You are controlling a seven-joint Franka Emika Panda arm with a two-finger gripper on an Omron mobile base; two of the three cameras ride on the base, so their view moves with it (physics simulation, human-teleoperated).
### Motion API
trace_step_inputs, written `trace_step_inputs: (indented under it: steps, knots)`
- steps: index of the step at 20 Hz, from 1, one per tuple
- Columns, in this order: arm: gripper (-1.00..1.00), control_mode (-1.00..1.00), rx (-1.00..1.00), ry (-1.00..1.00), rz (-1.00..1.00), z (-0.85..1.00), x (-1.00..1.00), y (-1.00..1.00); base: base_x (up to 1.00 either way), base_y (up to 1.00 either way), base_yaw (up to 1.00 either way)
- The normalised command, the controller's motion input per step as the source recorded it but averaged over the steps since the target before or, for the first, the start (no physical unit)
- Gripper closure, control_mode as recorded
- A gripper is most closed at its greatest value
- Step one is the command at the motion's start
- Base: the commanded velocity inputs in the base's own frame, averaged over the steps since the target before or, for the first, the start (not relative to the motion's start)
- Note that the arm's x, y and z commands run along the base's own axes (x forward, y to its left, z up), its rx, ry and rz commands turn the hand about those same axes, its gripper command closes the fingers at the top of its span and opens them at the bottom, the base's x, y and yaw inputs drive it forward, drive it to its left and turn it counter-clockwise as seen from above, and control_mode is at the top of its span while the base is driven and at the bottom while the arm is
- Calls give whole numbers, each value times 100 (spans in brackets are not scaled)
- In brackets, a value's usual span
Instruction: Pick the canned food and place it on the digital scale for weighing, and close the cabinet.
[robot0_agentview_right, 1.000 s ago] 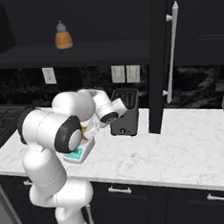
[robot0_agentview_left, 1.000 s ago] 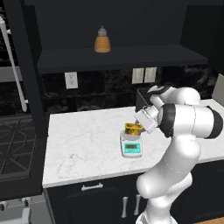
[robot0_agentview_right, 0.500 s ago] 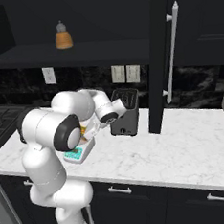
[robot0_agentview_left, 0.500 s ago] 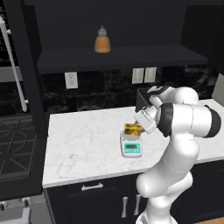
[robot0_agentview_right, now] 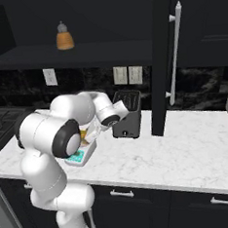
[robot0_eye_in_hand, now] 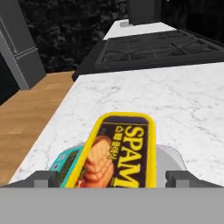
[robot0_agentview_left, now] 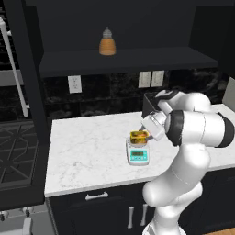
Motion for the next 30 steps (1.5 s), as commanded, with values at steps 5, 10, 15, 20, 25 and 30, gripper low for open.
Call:
trace_step_inputs:
  steps: [5, 10, 15, 20, 25, 30]
  knots:
    - [-100, -100, 0, -10, 0, 20, -19, 0, 0, 0, 0]
    - [-100, -100, 0, -26, 0, 55, -33, 0, 0, 0, 0]
    - [-100, -100, 0, -55, -6, 45, -69, 9, 0, 0, 0]
    - [-100, -100, -5, -79, -18, 24, -80, 18, 0, 0, 0]
    - [-100, -100, -1, -83, -17, 33, -85, -1, 0, 0, 0]
    - [-100, -100, 0, -71, -12, 59, -97, -8, 0, 0, 0]
